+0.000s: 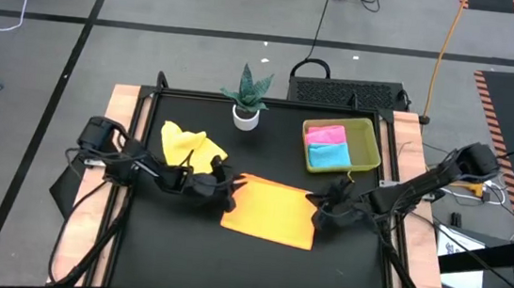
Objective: Fold microfiber towels
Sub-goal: Fold the orange microfiber cloth
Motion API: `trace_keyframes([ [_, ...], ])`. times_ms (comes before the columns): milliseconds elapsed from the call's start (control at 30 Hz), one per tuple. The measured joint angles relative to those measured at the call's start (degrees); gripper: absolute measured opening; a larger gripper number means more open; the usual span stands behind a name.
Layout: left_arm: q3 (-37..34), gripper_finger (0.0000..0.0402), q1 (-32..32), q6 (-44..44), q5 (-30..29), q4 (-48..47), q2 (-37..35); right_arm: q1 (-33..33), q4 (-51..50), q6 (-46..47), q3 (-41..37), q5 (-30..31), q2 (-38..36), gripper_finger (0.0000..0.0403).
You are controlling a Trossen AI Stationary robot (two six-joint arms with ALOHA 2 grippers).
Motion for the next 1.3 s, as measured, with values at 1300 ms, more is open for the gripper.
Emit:
trace_keyframes([
  [1300,0.7,0.0003,-0.9,1.4,17.3,-5.4,4.8,6.0,27.6,-9.8,-3.6,-13.7,13.8,0.0],
])
